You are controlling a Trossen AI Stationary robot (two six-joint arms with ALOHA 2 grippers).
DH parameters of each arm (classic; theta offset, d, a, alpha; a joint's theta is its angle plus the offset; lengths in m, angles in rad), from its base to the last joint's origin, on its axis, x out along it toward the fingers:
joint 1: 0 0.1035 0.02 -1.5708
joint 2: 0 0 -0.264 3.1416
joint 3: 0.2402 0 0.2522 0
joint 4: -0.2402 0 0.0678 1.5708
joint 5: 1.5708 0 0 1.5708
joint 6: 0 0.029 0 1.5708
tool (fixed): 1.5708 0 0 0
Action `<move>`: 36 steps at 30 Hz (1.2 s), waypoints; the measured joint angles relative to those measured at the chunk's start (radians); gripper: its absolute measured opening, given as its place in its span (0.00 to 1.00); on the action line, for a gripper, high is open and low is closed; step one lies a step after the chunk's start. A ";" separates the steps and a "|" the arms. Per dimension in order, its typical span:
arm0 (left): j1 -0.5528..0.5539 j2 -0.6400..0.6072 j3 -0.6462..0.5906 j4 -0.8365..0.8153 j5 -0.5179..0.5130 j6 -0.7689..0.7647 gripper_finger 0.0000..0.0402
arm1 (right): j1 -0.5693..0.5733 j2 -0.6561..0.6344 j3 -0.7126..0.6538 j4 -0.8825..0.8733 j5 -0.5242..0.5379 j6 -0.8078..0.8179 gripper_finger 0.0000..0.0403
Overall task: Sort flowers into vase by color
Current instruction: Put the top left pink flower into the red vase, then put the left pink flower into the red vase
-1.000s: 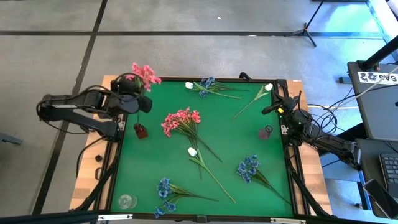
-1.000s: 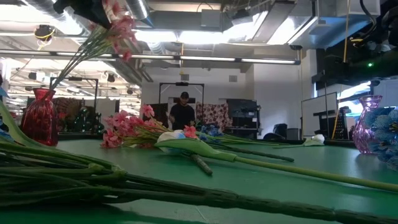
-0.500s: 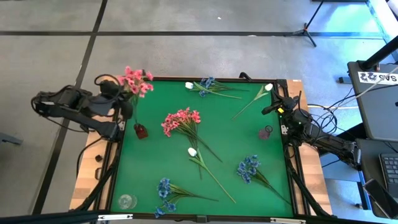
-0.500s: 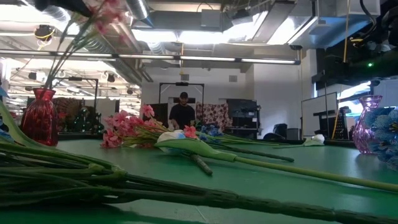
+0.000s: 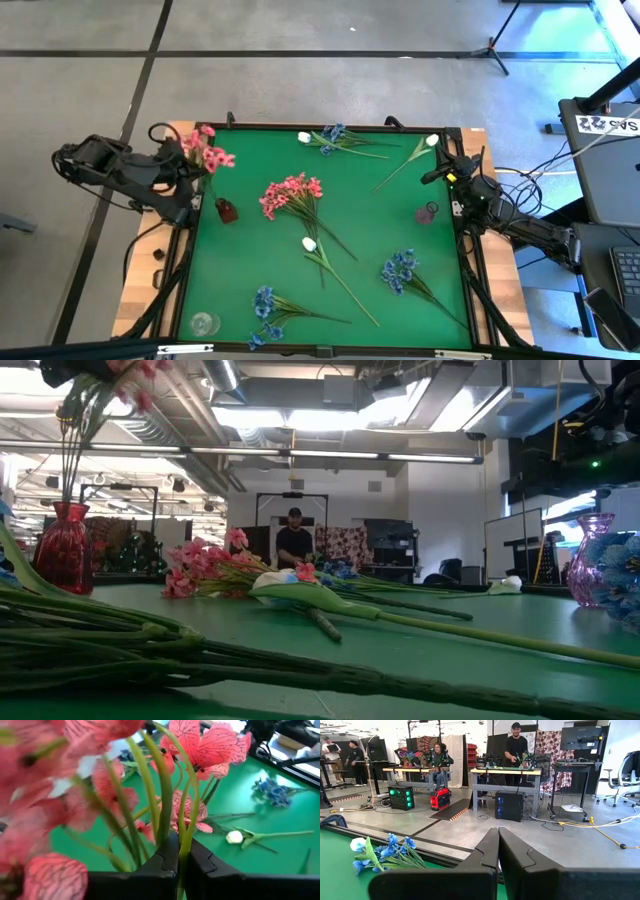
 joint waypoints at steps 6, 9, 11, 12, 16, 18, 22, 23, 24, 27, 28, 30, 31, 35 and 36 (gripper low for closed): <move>0.000 0.008 0.000 -0.009 0.119 -0.032 0.17 | 0.000 0.000 0.000 0.000 0.000 0.000 0.03; 0.000 0.015 0.000 -0.050 0.200 -0.036 0.27 | 0.000 0.000 0.000 0.000 0.000 0.000 0.03; 0.000 0.022 0.020 -0.103 0.239 -0.037 0.33 | 0.000 0.000 0.000 0.000 0.000 0.000 0.03; 0.000 0.031 0.039 -0.136 0.253 -0.045 0.35 | 0.000 0.000 0.000 0.000 0.000 0.000 0.03; 0.000 0.074 0.136 -0.263 0.258 -0.069 0.39 | 0.000 0.000 0.000 0.000 0.000 0.000 0.03; 0.000 0.074 0.169 -0.254 0.246 -0.060 0.40 | 0.000 0.000 0.000 0.000 0.000 0.000 0.03; 0.000 0.088 0.205 -0.260 0.153 -0.061 0.40 | 0.000 0.000 0.000 0.000 0.000 0.000 0.03; 0.000 0.090 0.205 -0.259 0.138 -0.068 0.40 | 0.000 0.000 0.000 0.000 0.000 0.000 0.03; 0.000 0.090 0.203 -0.258 0.127 -0.086 0.40 | 0.000 0.000 0.000 0.000 0.000 0.000 0.03; 0.000 0.088 0.199 -0.261 0.134 -0.150 0.40 | 0.000 0.000 0.000 0.000 0.000 0.000 0.03; 0.000 0.090 0.198 -0.261 0.159 -0.185 0.40 | 0.000 0.000 0.000 0.000 0.000 0.000 0.03; 0.000 0.101 0.198 -0.261 0.220 -0.260 0.40 | 0.000 0.000 0.000 0.000 0.000 0.000 0.03; 0.000 0.103 0.197 -0.260 0.257 -0.295 0.40 | 0.000 0.000 0.000 0.000 0.000 0.000 0.03; 0.000 0.117 0.196 -0.261 0.333 -0.451 0.40 | 0.000 0.000 0.000 0.000 0.000 0.000 0.03; 0.000 0.121 0.196 -0.261 0.338 -0.483 0.40 | 0.000 0.000 0.000 0.000 0.000 0.000 0.03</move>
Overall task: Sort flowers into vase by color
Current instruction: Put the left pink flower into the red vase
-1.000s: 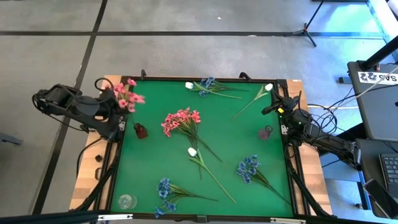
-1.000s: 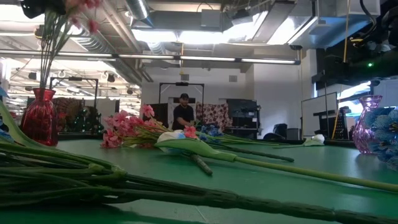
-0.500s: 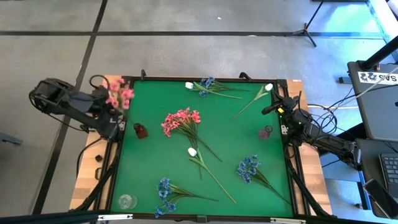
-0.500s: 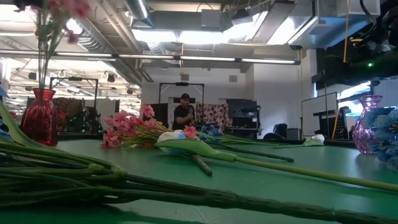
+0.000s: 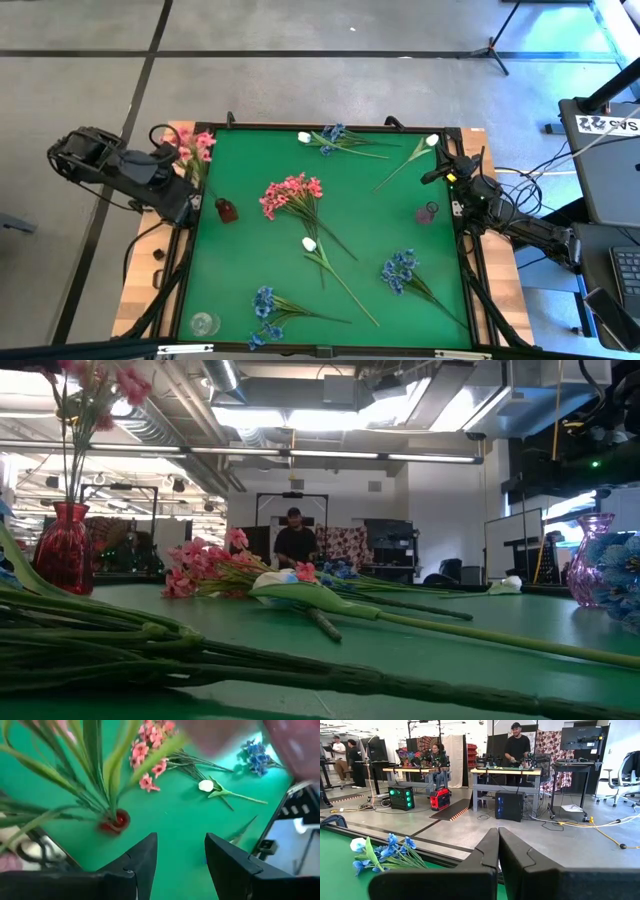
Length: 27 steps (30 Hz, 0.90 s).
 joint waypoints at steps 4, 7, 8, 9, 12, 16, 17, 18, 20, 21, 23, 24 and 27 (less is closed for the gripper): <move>0.000 0.014 0.000 0.000 0.020 -0.103 0.40 | 0.000 0.000 0.000 0.000 0.000 0.000 0.03; 0.000 0.029 0.000 0.000 0.065 -0.139 0.40 | 0.000 0.000 0.000 0.000 0.000 0.000 0.03; 0.000 0.036 -0.001 0.004 0.075 -0.148 0.40 | 0.000 0.000 0.000 0.000 0.000 0.000 0.03; 0.000 0.044 -0.005 0.016 0.082 -0.150 0.40 | 0.000 0.000 0.000 0.000 0.000 0.000 0.03; 0.000 0.062 -0.025 0.093 0.124 -0.150 0.40 | 0.000 0.000 0.000 0.000 0.001 0.000 0.03; 0.000 0.088 -0.030 0.216 0.115 -0.134 0.40 | 0.000 0.000 0.000 0.000 0.009 0.000 0.03; 0.000 0.092 -0.030 0.249 0.100 -0.131 0.40 | 0.000 0.000 0.000 -0.001 0.009 0.000 0.03; 0.000 0.094 -0.030 0.282 0.080 -0.132 0.40 | 0.000 0.000 0.000 -0.001 0.009 0.000 0.03; 0.000 0.097 -0.030 0.358 0.034 -0.136 0.40 | 0.000 0.000 0.000 -0.001 0.008 0.000 0.03; 0.000 0.099 -0.030 0.403 0.018 -0.134 0.40 | 0.000 0.000 0.000 -0.001 0.009 0.000 0.03; 0.000 0.106 -0.030 0.484 -0.012 -0.101 0.40 | 0.000 0.000 0.000 -0.001 0.008 0.000 0.03; 0.000 0.111 -0.030 0.517 -0.032 -0.086 0.40 | 0.000 0.000 0.000 0.000 0.007 0.000 0.03; 0.000 0.119 -0.030 0.566 -0.092 -0.038 0.40 | 0.000 0.000 0.000 0.000 0.003 0.000 0.03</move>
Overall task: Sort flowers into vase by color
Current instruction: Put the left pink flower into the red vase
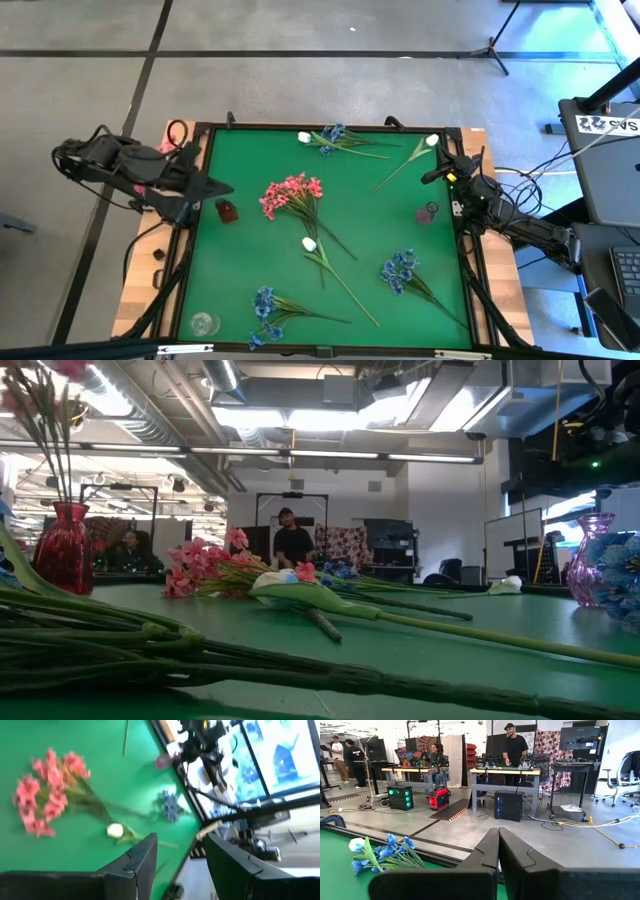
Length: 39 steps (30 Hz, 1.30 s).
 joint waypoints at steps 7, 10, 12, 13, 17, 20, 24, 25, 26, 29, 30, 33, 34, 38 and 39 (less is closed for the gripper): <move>0.000 0.023 -0.001 0.232 -0.211 0.173 0.40 | 0.000 0.000 0.000 0.000 0.000 0.000 0.03; 0.000 0.051 -0.001 0.436 -0.268 0.352 0.40 | 0.000 0.000 0.000 0.000 0.000 0.000 0.03; 0.000 0.077 -0.001 0.551 -0.276 0.459 0.40 | 0.000 0.000 0.000 0.000 0.000 0.000 0.03; 0.003 0.091 -0.001 0.602 -0.277 0.503 0.40 | 0.000 0.000 0.000 0.000 0.000 0.000 0.03; 0.035 0.160 -0.001 0.735 -0.270 0.603 0.40 | 0.000 0.000 0.000 0.000 0.000 0.000 0.03; 0.070 0.221 -0.001 0.784 -0.261 0.681 0.40 | 0.000 0.000 0.000 0.000 0.000 0.000 0.03; 0.159 0.306 -0.001 0.827 -0.228 0.739 0.40 | 0.000 0.000 0.000 0.000 0.000 0.000 0.03; 0.186 0.323 -0.001 0.828 -0.196 0.736 0.40 | 0.000 0.000 0.000 0.000 -0.001 0.000 0.03; 0.211 0.334 -0.001 0.828 -0.163 0.731 0.40 | 0.000 0.000 0.000 0.008 -0.005 0.004 0.03; 0.264 0.347 -0.001 0.829 -0.091 0.729 0.40 | 0.000 0.005 0.005 0.212 -0.087 0.192 0.03; 0.274 0.347 -0.001 0.828 -0.083 0.730 0.40 | 0.000 0.004 0.007 0.285 -0.138 0.321 0.03; 0.285 0.338 -0.001 0.812 -0.079 0.761 0.40 | 0.000 0.024 0.022 0.332 -0.271 0.521 0.03; 0.287 0.333 -0.001 0.802 -0.078 0.777 0.40 | 0.001 0.033 0.034 0.307 -0.300 0.548 0.03; 0.303 0.320 -0.001 0.803 -0.076 0.816 0.40 | 0.001 0.169 0.119 0.266 -0.443 0.609 0.03; 0.307 0.320 -0.001 0.805 -0.076 0.826 0.40 | 0.001 0.223 0.143 0.258 -0.477 0.609 0.03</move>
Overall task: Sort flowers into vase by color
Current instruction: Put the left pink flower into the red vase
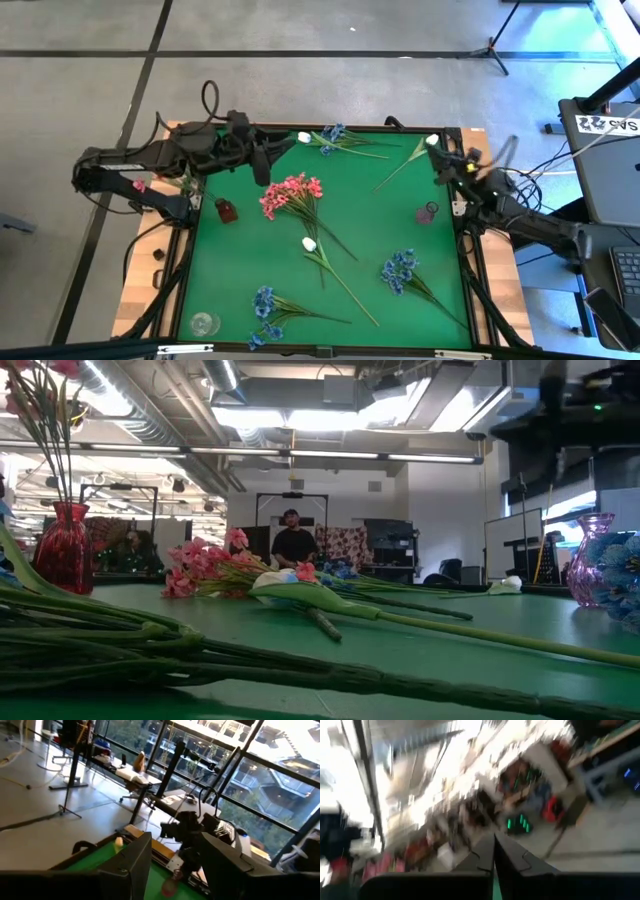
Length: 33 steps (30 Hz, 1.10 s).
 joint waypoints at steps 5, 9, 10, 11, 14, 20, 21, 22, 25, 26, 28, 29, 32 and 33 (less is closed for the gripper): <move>0.005 -0.002 0.000 -0.027 -0.012 0.010 0.40 | 0.000 0.285 0.173 -0.002 -0.108 -0.005 0.03; 0.002 -0.026 0.000 -0.108 -0.024 0.004 0.40 | 0.000 0.508 0.299 -0.019 -0.229 -0.003 0.03; 0.000 -0.035 0.000 -0.135 -0.018 0.003 0.40 | 0.000 0.557 0.326 -0.010 -0.252 -0.001 0.03; -0.003 -0.041 0.000 -0.150 -0.008 0.000 0.40 | 0.000 0.603 0.352 -0.004 -0.272 -0.002 0.03; -0.021 -0.052 0.000 -0.199 0.014 -0.023 0.40 | 0.000 0.730 0.424 0.001 -0.296 -0.011 0.03; -0.080 -0.055 0.000 -0.258 0.022 -0.032 0.40 | 0.029 0.955 0.587 -0.085 -0.312 -0.034 0.06; -0.088 -0.055 0.000 -0.272 0.022 -0.045 0.40 | 0.048 0.990 0.617 -0.105 -0.310 -0.047 0.08; -0.095 -0.055 0.000 -0.285 0.022 -0.055 0.40 | 0.067 1.021 0.648 -0.128 -0.309 -0.066 0.11; -0.107 -0.055 0.000 -0.311 0.022 -0.080 0.40 | 0.124 1.108 0.734 -0.202 -0.303 -0.113 0.22; -0.111 -0.055 0.000 -0.319 0.021 -0.088 0.40 | 0.142 1.135 0.758 -0.217 -0.292 -0.116 0.27; -0.117 -0.055 0.000 -0.330 0.020 -0.102 0.40 | 0.176 1.180 0.786 -0.255 -0.265 -0.118 0.37; -0.118 -0.055 0.000 -0.336 0.019 -0.105 0.40 | 0.195 1.204 0.797 -0.261 -0.254 -0.118 0.42; -0.123 -0.055 0.000 -0.345 0.019 -0.113 0.40 | 0.248 1.259 0.803 -0.267 -0.226 -0.118 0.54; -0.126 -0.055 0.000 -0.348 0.019 -0.119 0.40 | 0.268 1.277 0.804 -0.264 -0.216 -0.118 0.57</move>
